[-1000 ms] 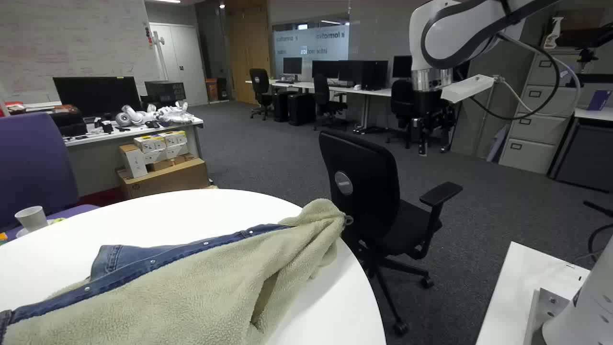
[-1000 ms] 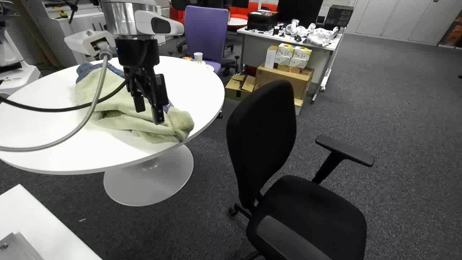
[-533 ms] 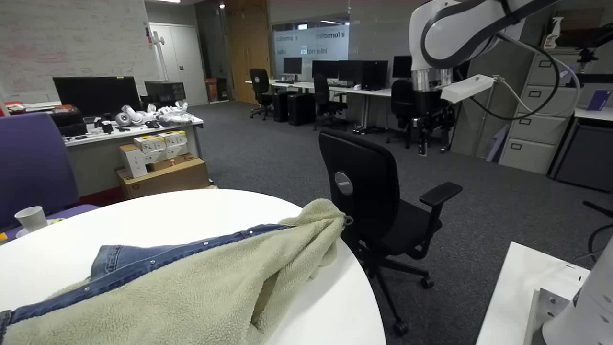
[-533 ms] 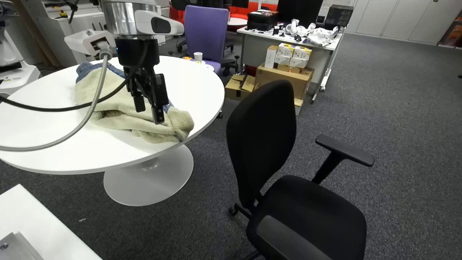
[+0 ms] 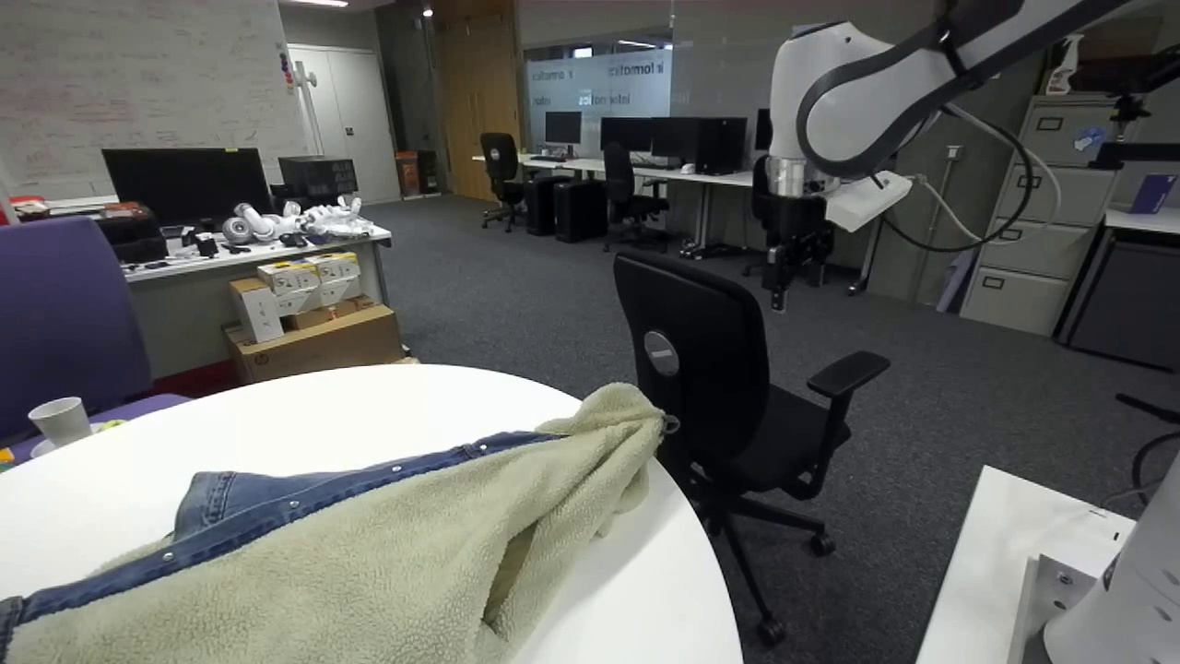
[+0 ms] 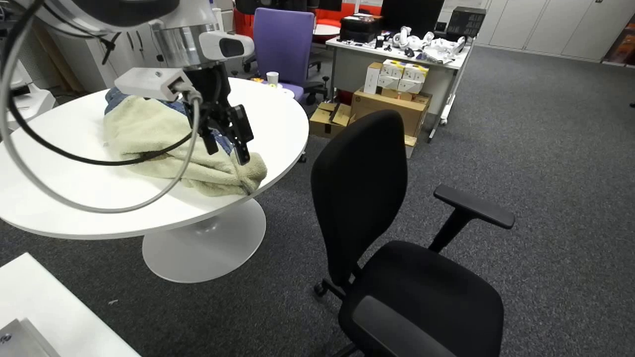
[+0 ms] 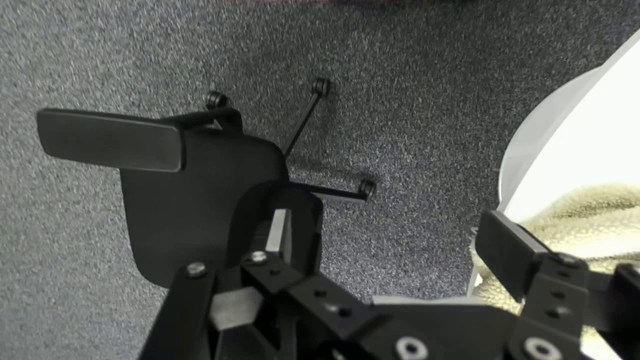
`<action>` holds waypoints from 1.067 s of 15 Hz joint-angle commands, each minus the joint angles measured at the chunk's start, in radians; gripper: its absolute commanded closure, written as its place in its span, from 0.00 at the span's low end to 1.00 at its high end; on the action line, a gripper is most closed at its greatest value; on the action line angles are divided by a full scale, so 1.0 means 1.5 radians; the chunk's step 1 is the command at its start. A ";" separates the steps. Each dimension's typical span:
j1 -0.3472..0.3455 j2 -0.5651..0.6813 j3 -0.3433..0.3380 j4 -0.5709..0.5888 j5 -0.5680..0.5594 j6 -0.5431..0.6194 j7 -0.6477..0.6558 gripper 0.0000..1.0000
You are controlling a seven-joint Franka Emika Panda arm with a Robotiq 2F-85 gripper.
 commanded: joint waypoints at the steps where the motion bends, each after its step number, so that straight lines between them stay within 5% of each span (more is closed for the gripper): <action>1: 0.017 0.101 -0.006 0.003 -0.014 0.112 -0.041 0.00; 4: 0.029 0.166 -0.004 0.000 -0.019 0.173 -0.096 0.00; 8: 0.046 0.216 -0.007 -0.001 -0.194 0.193 -0.052 0.00; 9: 0.044 0.211 -0.006 -0.004 -0.123 0.193 -0.071 0.00; 16: 0.046 0.214 -0.011 0.000 -0.178 0.216 -0.037 0.00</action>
